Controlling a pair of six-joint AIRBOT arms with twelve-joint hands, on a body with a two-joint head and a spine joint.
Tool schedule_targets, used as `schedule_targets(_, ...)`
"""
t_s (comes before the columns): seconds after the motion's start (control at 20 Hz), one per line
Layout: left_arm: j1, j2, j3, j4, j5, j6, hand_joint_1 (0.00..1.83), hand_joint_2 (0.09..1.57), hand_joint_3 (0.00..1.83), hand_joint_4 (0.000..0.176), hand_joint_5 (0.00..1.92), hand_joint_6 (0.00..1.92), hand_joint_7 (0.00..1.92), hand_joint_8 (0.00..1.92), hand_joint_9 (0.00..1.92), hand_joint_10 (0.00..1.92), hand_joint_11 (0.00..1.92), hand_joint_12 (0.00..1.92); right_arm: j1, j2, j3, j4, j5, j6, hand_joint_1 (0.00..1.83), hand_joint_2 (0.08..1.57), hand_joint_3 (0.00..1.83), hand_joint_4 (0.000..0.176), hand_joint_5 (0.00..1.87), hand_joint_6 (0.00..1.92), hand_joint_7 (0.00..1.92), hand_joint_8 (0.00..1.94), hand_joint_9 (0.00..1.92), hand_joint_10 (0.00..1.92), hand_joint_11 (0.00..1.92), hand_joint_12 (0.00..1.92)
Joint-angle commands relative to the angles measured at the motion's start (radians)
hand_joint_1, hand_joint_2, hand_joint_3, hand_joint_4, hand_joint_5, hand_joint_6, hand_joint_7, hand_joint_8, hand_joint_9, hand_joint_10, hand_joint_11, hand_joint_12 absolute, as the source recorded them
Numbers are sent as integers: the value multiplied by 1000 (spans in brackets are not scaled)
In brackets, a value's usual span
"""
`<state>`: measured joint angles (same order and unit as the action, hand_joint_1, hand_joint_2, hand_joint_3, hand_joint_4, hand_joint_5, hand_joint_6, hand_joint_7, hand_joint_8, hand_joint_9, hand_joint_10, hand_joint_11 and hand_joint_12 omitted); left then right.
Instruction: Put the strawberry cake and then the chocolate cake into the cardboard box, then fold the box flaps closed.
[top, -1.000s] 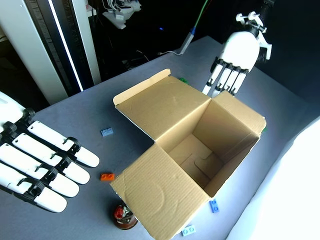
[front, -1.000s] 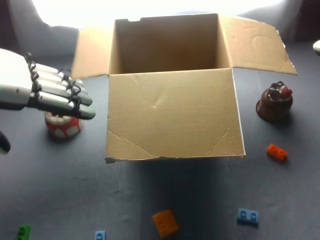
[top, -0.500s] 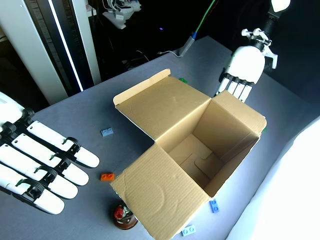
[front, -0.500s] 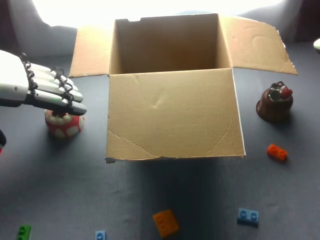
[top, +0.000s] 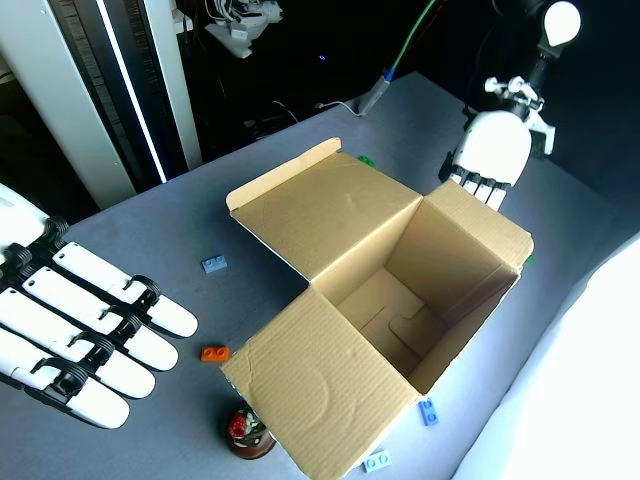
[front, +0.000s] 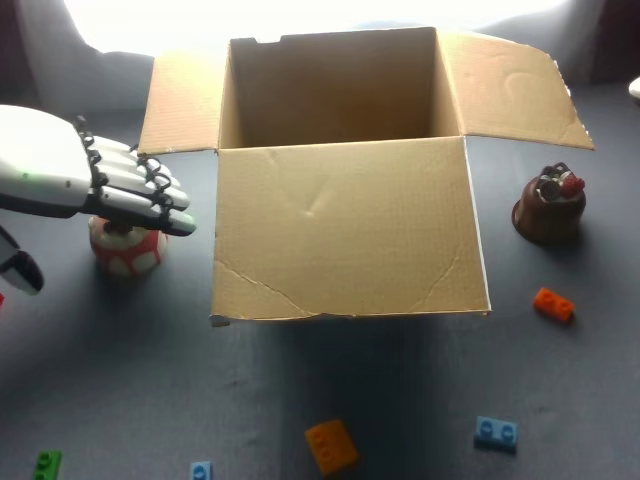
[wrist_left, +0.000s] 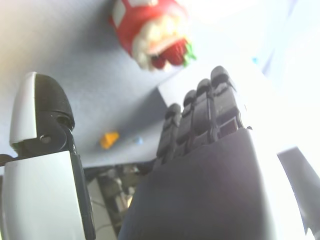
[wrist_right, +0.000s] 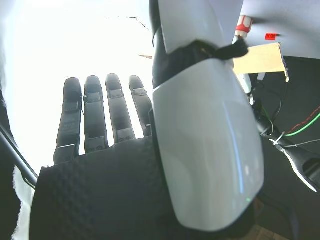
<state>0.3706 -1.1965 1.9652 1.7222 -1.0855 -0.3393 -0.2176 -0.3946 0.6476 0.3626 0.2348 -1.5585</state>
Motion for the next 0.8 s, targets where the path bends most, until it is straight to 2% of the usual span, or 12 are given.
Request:
schedule_targets(0.0, -4, 0, 13, -75, -17, 8, 1175, 928, 5, 65, 0, 0, 0, 0, 0, 0, 0, 161, 7, 12, -1, -7, 116, -7, 1078, 969, 0, 15, 0, 0, 66, 2, 95, 2, 0, 255)
schedule_targets(0.1, -2, -22, 34, -75, -18, 20, 1185, 936, 5, 65, 0, 0, 0, 0, 10, 3, 0, 170, 7, 12, -2, -7, 116, -7, 1071, 973, 0, 13, 0, 0, 70, 1, 92, 4, 0, 252)
schedule_targets(0.15, 0, -38, 52, -75, -20, 26, 1173, 939, 3, 68, 0, 0, 0, 0, 3, 1, 0, 135, 7, 12, -2, -7, 116, -7, 1066, 979, 2, 15, 0, 0, 59, 0, 70, 2, 0, 185)
schedule_targets(0.2, 0, -70, 90, -75, -25, 41, 1187, 929, 0, 65, 0, 0, 0, 0, 8, 2, 0, 150, 6, 12, -3, -7, 116, -7, 1073, 987, 5, 17, 0, 0, 41, 0, 62, 0, 0, 167)
schedule_targets(0.4, -1, -107, 136, -75, -27, 43, 1164, 944, 4, 71, 4, 1, 0, 0, 8, 3, 0, 192, 6, 12, -3, -7, 116, -7, 1080, 983, 3, 18, 0, 0, 56, 2, 73, 3, 0, 193)
schedule_targets(0.55, 1, -119, 145, -75, -22, 39, 1192, 936, 1, 69, 1, 0, 0, 0, 11, 3, 0, 156, 6, 12, -3, -7, 116, -7, 1080, 980, 0, 7, 0, 0, 69, 2, 98, 6, 0, 232)
schedule_targets(0.75, 22, -123, 138, -85, 6, 23, 1188, 915, 0, 71, 13, 6, 0, 0, 12, 2, 0, 190, 6, 12, -3, -7, 117, -8, 1077, 986, 0, 12, 0, 0, 54, 0, 76, 1, 0, 201)
